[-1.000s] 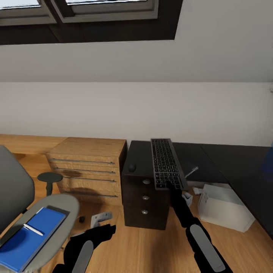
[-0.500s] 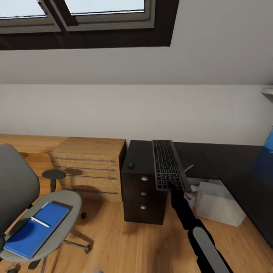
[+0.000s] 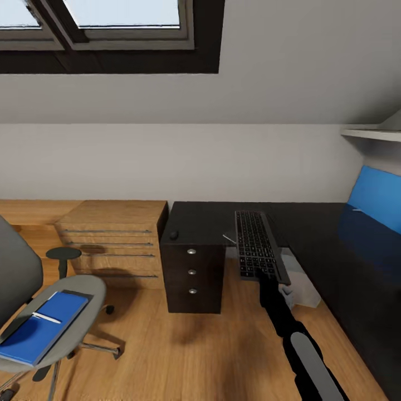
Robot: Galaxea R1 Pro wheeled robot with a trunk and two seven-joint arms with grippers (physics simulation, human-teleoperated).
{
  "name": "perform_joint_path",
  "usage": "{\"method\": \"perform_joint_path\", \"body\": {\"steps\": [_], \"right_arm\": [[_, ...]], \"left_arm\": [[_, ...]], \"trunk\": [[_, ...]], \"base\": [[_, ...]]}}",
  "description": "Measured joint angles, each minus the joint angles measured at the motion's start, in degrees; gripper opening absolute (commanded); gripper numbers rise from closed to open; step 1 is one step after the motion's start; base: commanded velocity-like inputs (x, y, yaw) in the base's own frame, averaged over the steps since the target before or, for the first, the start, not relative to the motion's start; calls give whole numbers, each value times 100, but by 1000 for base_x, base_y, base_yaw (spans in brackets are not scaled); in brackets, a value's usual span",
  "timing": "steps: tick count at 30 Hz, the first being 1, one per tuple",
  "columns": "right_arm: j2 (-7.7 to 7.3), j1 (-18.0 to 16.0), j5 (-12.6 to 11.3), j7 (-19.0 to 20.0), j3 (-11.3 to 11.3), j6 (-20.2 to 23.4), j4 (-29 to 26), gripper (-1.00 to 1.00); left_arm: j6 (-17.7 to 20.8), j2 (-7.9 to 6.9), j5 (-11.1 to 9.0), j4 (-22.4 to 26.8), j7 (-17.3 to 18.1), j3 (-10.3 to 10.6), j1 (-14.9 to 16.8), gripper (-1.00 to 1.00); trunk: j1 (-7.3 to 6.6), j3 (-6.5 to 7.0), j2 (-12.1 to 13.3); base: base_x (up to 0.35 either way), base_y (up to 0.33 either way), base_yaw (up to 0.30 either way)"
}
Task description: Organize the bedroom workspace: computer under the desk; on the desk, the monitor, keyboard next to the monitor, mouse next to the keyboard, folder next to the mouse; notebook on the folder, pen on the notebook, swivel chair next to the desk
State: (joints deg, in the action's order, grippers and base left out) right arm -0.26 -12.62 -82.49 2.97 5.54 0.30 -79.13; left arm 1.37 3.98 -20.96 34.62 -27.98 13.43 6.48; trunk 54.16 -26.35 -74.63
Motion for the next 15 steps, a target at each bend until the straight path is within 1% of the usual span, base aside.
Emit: {"method": "perform_joint_path", "body": {"steps": [1, 2, 4, 6, 11, 15], "right_arm": [[1, 1, -8, -107, -46, 13, 9, -100], [-1, 0, -14, -162, -60, 23, 10, -100], [-4, 0, -19, -199, -73, 43, 11, -100], [-5, 0, -22, -216, -76, 53, 11, -100], [-5, 0, -22, -233, -70, 59, 124, -100], [-5, 0, -19, -239, -70, 63, 262, -100]], "left_arm": [[-91, -66, 8, -9, -9, -5, 0, 100], [-123, -97, 10, -13, -13, -10, 0, 100], [-141, -121, 10, -19, -14, -18, 0, 100], [-149, -129, 5, -39, -14, -21, 0, 100], [-181, -125, 20, -308, -11, -21, 0, 100], [-342, -128, 23, -405, -14, -23, -1, 100]], "trunk": [[-22, 11, 40], [-44, 22, 80], [-88, 45, 160], [-132, 67, 241], [-242, 122, 441], [-330, 165, 602]], "base": [[-313, -201, -177], [-309, -203, -177], [-303, -210, -177], [-294, -223, -174], [-288, -233, -166], [-281, -239, -157]]}}
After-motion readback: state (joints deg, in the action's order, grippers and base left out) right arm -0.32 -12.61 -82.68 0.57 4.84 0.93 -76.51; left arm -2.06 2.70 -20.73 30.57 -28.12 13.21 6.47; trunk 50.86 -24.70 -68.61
